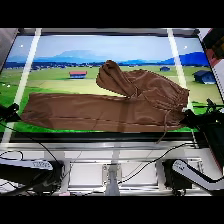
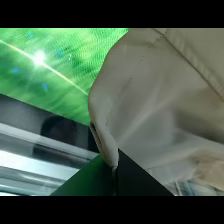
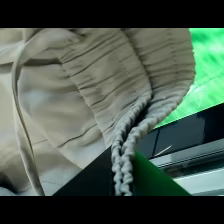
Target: Fold the clothes and pants, and hang the long-sleeved shirts on hangers.
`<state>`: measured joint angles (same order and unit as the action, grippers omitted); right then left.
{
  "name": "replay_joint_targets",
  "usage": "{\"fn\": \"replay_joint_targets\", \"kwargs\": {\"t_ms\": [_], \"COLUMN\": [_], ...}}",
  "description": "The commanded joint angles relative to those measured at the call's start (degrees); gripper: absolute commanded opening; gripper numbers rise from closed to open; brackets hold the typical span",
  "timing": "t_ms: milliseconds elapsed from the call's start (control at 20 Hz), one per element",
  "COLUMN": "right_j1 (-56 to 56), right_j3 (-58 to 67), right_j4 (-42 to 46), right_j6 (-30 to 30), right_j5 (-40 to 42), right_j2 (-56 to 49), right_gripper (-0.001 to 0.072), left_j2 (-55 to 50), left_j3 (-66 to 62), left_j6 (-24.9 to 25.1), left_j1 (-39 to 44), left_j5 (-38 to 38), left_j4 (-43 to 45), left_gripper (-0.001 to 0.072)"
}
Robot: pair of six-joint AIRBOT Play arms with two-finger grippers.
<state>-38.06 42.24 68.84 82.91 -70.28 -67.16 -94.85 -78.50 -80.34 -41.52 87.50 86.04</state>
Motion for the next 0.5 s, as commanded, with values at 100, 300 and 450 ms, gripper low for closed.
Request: {"fn": "replay_joint_targets", "kwargs": {"t_ms": [100,300,450], "right_j1": [0.0,0.0,0.0], "right_j3": [-0.4,-0.4,-0.4], "right_j4": [1.0,3.8,5.4], "right_j6": [0.6,0.8,1.0], "right_j5": [-0.6,-1.8,-3.3], "right_j2": [0.0,0.0,0.0], "right_gripper": [0.004,0.004,0.004], "left_j2": [-0.2,-0.2,-0.2], "left_j3": [0.6,0.7,0.7], "left_j6": [-3.1,-3.0,-3.1], "left_j1": [0.1,0.0,0.0], "left_j5": [1.9,1.4,1.3], "left_j4": [6.1,11.8,11.9], "left_gripper": [0.0011,0.0011,0.0011]}}
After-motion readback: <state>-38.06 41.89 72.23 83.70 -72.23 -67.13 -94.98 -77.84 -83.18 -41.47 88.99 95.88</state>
